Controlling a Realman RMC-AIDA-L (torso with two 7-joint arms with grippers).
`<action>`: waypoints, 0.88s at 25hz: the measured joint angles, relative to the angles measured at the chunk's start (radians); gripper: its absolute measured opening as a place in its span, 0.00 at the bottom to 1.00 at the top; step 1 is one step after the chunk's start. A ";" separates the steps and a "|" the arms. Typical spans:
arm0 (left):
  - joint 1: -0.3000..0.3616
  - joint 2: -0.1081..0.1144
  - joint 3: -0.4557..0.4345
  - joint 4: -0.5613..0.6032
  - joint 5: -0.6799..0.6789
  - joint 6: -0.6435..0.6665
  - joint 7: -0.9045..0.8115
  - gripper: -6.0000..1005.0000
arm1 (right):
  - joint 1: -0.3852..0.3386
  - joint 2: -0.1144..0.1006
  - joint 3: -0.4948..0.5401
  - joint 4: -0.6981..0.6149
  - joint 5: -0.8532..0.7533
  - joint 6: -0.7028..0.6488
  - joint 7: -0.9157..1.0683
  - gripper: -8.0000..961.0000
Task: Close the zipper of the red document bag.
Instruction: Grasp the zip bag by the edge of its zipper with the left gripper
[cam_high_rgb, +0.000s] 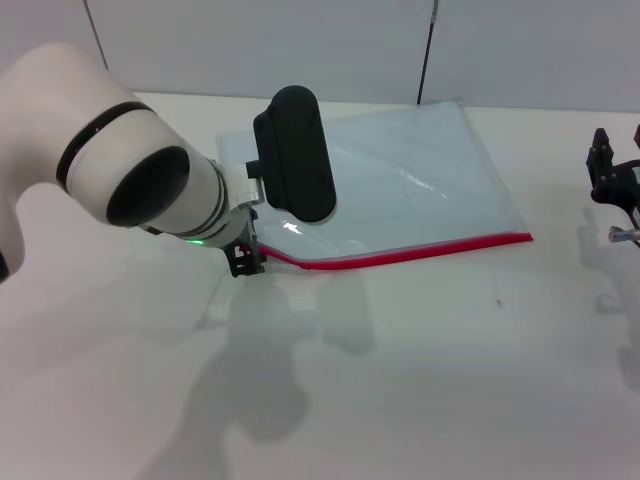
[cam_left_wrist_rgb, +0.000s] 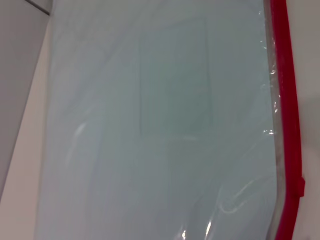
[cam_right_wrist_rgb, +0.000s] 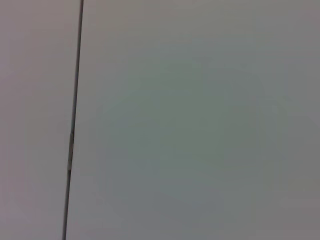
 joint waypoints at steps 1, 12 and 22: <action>-0.001 0.000 0.000 0.002 0.000 0.001 0.000 0.64 | 0.000 0.000 0.000 0.000 0.000 0.000 0.000 0.49; -0.004 0.001 -0.001 0.005 0.000 0.071 0.005 0.54 | 0.001 0.000 -0.001 -0.004 0.000 -0.001 0.000 0.49; -0.005 0.001 -0.001 0.044 0.000 0.142 0.011 0.50 | 0.005 0.000 -0.001 -0.008 0.000 -0.002 0.000 0.49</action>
